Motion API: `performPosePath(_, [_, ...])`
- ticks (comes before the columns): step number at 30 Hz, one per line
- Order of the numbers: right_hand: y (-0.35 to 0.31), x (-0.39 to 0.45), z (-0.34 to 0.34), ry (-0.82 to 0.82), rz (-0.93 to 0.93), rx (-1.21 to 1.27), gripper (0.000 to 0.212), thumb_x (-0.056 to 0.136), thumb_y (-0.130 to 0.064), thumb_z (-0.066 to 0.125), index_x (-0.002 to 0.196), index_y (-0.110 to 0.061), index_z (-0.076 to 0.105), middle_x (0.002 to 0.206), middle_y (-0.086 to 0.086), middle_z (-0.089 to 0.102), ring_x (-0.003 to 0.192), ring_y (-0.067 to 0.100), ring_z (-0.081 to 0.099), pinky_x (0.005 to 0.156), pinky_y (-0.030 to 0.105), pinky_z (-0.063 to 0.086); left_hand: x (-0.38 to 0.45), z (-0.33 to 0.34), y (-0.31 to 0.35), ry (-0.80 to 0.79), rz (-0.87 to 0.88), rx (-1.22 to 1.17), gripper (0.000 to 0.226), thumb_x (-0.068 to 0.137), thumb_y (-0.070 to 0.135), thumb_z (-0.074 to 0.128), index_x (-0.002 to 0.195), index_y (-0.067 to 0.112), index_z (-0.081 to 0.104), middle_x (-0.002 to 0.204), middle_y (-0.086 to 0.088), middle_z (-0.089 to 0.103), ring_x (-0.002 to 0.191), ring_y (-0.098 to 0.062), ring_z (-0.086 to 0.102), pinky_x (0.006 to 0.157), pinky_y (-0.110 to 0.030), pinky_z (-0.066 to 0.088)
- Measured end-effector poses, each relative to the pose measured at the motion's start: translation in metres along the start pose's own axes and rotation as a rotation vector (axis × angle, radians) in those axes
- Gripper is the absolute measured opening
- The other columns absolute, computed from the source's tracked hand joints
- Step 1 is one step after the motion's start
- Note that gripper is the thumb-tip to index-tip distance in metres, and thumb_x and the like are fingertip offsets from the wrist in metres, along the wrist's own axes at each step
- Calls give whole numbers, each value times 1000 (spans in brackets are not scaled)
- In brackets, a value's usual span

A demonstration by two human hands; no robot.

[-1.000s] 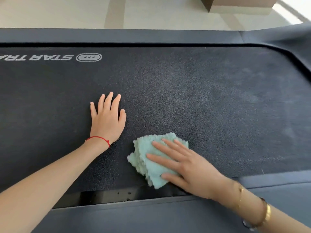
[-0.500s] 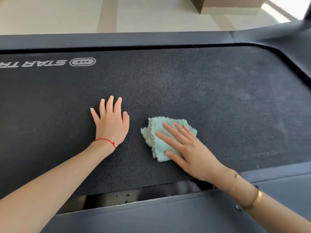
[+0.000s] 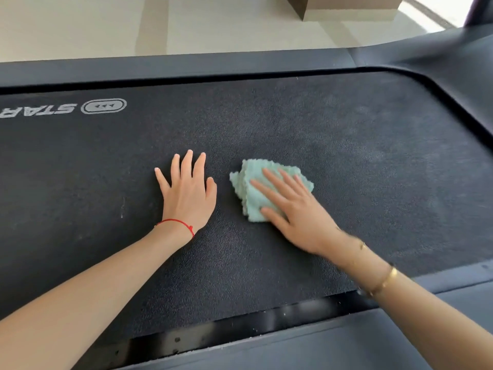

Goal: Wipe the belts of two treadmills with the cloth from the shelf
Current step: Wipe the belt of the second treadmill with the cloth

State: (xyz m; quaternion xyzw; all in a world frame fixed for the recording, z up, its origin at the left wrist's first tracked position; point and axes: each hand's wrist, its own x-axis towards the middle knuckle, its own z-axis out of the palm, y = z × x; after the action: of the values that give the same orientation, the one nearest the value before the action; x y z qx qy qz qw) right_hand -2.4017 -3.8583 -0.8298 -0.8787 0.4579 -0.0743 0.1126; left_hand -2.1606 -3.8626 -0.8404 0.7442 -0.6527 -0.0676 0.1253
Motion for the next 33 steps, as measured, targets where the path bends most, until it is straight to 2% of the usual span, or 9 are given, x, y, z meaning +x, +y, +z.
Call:
performPosePath(3, [12,-9,-8,-21,-27,30,52,102,-54,24,153,-44,14,163,-11,6,151,13,-2,122,32,-4,13,3,4,2,-8,7,57,102,33,34,156,21,23,164,-5,17,152,-27,7,119,-63,2])
performPosePath(6, [54,21,-16,64,94,34,55,100,-55,23,152,-40,22,163,-6,13,151,19,7,122,31,-2,21,7,11,10,-28,16,57,101,33,32,156,20,23,164,-7,18,152,-30,8,118,-65,3])
performPosePath(12, [109,147,-25,124,400,-25,53,104,-44,29,154,-30,22,163,5,13,150,31,7,122,44,2,23,12,16,46,-37,57,59,98,36,26,154,18,29,161,-9,26,150,-34,16,115,-69,10])
performPosePath(14, [91,169,-18,108,357,-28,53,104,-44,28,155,-29,21,164,4,13,150,31,6,122,44,0,23,12,16,34,-33,80,64,94,40,21,153,18,30,160,-9,28,149,-34,19,115,-70,12])
performPosePath(17, [59,151,-8,46,100,-7,52,104,-44,29,154,-33,21,164,0,12,151,26,4,122,40,-3,23,12,15,30,-31,102,66,93,41,18,153,18,31,160,-9,29,149,-34,20,114,-69,14])
performPosePath(20, [73,118,-12,-17,-104,-10,53,102,-51,25,153,-37,21,163,-3,15,150,21,8,123,38,2,22,12,15,25,-33,115,65,93,41,19,153,17,31,160,-9,29,149,-34,21,114,-70,15])
performPosePath(23, [118,135,-25,42,43,1,55,101,-53,25,153,-34,26,162,-1,18,150,25,12,123,38,4,23,12,16,20,-35,127,65,94,40,20,153,17,31,160,-9,29,149,-34,21,114,-70,16])
performPosePath(28, [147,240,-34,100,372,-34,53,104,-45,26,154,-29,20,163,5,12,150,31,7,122,43,1,24,12,16,24,-31,149,64,94,40,20,153,16,32,159,-10,31,148,-35,22,113,-71,17])
performPosePath(33, [97,283,-16,55,272,-62,54,104,-44,27,154,-27,22,163,7,15,149,33,10,121,46,3,24,12,16,39,-35,135,65,93,39,21,152,16,34,159,-9,31,148,-35,23,113,-70,16])
